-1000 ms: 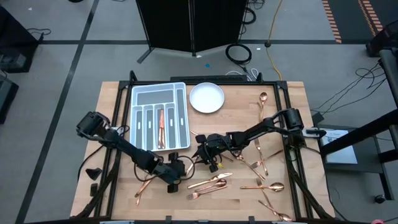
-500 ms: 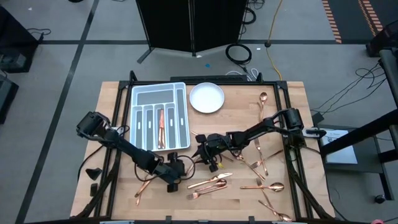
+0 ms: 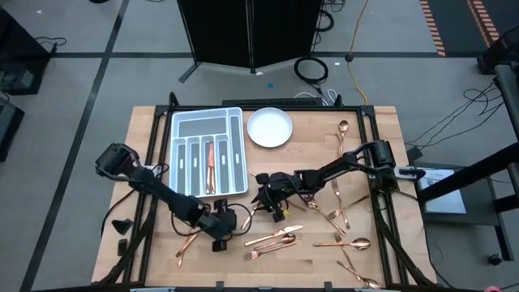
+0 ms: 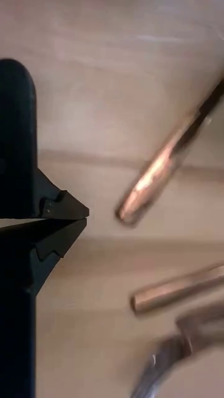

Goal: Sort silverware
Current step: Put the knife on the utensil tray

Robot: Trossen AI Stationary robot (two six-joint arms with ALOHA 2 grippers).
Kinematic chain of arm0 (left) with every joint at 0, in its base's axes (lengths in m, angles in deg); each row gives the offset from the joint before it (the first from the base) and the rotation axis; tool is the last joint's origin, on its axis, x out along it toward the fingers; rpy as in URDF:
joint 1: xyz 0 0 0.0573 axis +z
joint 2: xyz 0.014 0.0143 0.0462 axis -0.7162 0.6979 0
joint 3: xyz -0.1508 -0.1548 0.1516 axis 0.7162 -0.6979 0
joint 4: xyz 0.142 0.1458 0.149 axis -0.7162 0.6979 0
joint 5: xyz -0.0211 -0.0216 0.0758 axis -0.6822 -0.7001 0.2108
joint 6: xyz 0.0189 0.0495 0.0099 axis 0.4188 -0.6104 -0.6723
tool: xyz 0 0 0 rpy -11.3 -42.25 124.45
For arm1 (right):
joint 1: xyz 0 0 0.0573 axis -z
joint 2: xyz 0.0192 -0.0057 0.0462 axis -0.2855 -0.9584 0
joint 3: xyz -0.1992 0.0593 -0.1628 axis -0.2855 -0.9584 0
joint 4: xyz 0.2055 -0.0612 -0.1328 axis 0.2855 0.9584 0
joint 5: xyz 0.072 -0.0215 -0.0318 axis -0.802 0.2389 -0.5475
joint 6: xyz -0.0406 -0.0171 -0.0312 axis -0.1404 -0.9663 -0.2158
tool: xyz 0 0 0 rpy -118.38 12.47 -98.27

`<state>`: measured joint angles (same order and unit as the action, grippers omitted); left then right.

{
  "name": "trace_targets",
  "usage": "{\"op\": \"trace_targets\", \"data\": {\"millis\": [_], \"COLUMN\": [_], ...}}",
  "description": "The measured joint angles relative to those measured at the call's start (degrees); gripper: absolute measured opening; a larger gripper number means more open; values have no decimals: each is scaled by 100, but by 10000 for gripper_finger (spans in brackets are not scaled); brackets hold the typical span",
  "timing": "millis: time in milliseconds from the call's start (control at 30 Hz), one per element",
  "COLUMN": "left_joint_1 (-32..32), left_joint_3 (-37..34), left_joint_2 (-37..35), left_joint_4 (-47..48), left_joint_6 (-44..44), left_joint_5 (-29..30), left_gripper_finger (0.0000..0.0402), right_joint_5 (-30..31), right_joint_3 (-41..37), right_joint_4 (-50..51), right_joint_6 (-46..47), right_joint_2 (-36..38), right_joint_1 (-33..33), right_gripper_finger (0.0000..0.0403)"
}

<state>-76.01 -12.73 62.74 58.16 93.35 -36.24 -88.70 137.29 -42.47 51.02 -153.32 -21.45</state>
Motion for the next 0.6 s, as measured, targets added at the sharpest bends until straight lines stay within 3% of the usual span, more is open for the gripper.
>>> {"op": "trace_targets", "data": {"millis": [167, 600], "left_joint_1": [13, 39], "left_joint_3": [13, 20], "left_joint_2": [-85, 347], "left_joint_4": [-348, -1024], "left_joint_6": [-47, -177], "left_joint_5": [277, 334], "left_gripper_finger": [0, 0], "right_joint_5": [0, 0], "right_joint_3": [0, 0], "right_joint_4": [-35, -44], "right_joint_6": [-13, -12], "right_joint_2": [2, 4], "right_joint_1": [41, 55], "right_gripper_finger": [123, 123]}}
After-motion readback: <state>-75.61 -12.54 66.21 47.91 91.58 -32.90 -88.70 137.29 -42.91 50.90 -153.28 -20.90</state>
